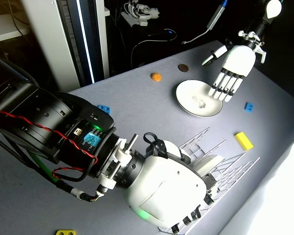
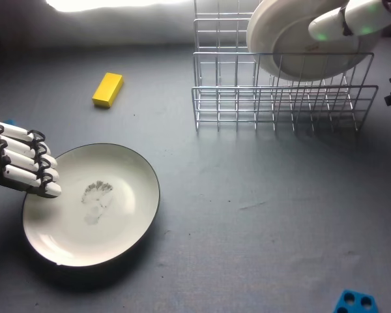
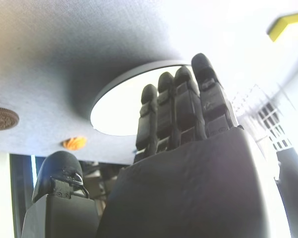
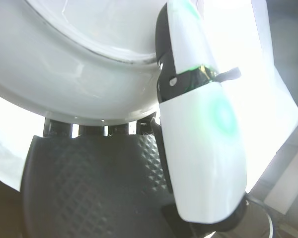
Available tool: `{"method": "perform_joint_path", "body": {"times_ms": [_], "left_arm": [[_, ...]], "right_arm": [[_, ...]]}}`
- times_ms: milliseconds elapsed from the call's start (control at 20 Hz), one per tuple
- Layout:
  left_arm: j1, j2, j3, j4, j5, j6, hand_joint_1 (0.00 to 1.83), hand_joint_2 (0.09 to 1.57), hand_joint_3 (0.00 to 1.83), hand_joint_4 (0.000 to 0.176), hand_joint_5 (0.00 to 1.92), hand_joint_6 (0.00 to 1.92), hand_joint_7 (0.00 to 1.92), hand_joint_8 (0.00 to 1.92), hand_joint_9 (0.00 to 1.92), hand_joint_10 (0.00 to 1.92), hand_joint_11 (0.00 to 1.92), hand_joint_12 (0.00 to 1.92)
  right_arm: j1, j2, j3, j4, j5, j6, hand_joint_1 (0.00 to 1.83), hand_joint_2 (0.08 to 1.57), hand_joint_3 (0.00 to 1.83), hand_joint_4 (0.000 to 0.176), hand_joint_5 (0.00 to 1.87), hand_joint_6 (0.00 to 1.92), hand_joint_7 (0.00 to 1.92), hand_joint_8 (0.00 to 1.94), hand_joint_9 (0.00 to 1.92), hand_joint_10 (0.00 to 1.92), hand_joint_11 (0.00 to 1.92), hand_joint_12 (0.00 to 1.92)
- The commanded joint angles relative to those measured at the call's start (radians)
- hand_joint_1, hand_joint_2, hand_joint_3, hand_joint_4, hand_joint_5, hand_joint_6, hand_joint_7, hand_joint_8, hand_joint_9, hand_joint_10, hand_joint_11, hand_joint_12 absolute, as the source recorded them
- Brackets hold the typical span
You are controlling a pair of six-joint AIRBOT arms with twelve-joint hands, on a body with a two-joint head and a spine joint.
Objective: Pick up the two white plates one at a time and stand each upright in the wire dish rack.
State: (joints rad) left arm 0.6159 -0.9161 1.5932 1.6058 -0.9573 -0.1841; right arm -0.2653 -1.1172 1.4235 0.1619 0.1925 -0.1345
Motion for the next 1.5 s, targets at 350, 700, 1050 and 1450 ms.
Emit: {"method": "perform_joint_path", "body": {"times_ms": [350, 700, 1050, 1450], "left_arm": [[-0.007, 0.004, 0.007, -0.048, -0.014, -0.002, 0.0, 1.09, 0.0, 0.0, 0.19, 0.0, 0.2, 0.0, 0.16, 0.0, 0.0, 0.37], [-0.005, 0.004, 0.007, -0.048, -0.014, -0.002, 0.0, 1.1, 0.0, 0.0, 0.21, 0.0, 0.21, 0.0, 0.17, 0.0, 0.0, 0.41], [-0.002, 0.004, 0.009, -0.048, -0.014, -0.002, 0.0, 1.09, 0.0, 0.0, 0.2, 0.0, 0.21, 0.0, 0.18, 0.0, 0.0, 0.43], [-0.002, 0.003, 0.01, -0.048, -0.014, -0.002, 0.0, 1.09, 0.0, 0.0, 0.22, 0.0, 0.22, 0.0, 0.18, 0.0, 0.0, 0.44]], "right_arm": [[-0.002, 0.008, -0.005, 0.008, 0.052, 0.006, 1.15, 1.05, 0.0, 0.0, 0.75, 0.04, 0.85, 0.0, 0.84, 0.02, 0.31, 1.19], [0.001, 0.021, -0.027, 0.008, 0.03, 0.006, 1.09, 1.05, 0.0, 0.0, 0.62, 0.0, 0.71, 0.0, 0.7, 0.0, 0.2, 1.23], [0.001, 0.028, -0.036, 0.008, 0.022, 0.006, 0.98, 1.06, 0.0, 0.0, 0.37, 0.0, 0.52, 0.0, 0.52, 0.0, 0.03, 1.26], [0.003, 0.03, -0.039, 0.008, 0.019, 0.006, 1.0, 1.06, 0.0, 0.0, 0.22, 0.0, 0.4, 0.0, 0.43, 0.0, 0.0, 1.15]]}}
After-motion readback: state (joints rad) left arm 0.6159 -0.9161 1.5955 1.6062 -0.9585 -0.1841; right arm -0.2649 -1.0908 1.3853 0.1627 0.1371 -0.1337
